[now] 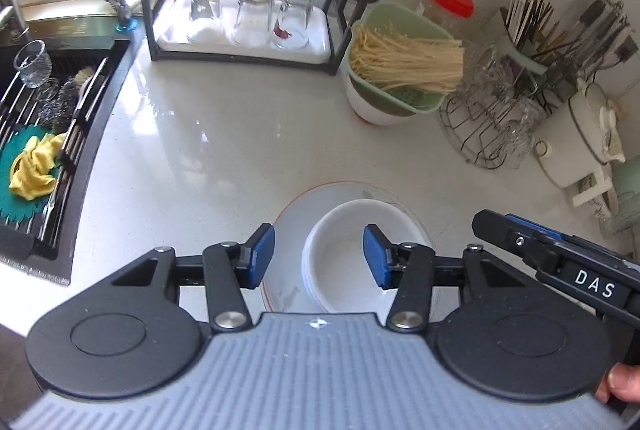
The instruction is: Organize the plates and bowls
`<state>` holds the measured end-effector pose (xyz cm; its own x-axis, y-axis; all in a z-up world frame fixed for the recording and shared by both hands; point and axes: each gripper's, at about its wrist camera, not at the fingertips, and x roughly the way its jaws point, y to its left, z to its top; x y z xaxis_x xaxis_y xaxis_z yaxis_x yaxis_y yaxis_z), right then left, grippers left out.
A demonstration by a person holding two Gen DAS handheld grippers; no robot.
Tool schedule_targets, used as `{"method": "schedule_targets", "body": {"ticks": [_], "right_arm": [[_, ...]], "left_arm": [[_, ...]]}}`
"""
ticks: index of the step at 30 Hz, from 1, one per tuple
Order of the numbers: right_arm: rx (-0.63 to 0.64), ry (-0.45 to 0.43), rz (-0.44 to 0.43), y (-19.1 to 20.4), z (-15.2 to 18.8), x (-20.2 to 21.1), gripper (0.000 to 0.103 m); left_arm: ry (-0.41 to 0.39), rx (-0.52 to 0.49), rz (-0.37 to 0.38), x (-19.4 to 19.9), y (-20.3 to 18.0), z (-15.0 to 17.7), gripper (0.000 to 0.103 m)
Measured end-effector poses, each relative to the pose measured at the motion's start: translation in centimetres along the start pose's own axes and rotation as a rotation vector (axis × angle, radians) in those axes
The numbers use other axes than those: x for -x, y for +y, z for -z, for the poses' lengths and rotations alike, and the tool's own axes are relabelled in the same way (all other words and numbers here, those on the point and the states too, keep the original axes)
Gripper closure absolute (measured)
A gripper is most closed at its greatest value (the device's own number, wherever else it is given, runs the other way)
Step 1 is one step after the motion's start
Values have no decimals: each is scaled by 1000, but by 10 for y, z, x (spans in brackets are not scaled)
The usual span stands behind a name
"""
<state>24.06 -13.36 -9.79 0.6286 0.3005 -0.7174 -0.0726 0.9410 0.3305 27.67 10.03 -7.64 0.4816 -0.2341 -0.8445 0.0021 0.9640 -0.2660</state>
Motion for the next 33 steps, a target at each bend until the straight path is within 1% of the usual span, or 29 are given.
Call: {"method": "schedule_targets", "body": {"ticks": [2,6,10,13,19,24,30,31,33], "right_arm": [[3,-27,-21,2,-1,11,59],[31,-84,-53,3,-2,36,59],[65,-124,-80,3,2,63,59],[89,-155,-91,3,10,83,59],[115,-182,-114,-3,29,111,59],[126,-199,-122,-13,48,131,59],[155,-223,-109,-24,69,150,59],[162,-226,-107,-25,73,152,58],[172,-234,-106,-28,80,157,43]], "left_arm": [[-20,5,-4,14,-3,3,48],[-78,6,-36,44,-12,15,48],[-114,46,-31,66,-22,31,48],[-137,42,-40,80,-36,47,48],[-185,-3,-81,106,-66,85,48],[-224,-13,-103,124,-80,112,46],[-258,-21,-119,139,-91,143,38],[-267,-23,-120,141,-93,148,36],[-287,-27,-129,145,-96,158,33]]}}
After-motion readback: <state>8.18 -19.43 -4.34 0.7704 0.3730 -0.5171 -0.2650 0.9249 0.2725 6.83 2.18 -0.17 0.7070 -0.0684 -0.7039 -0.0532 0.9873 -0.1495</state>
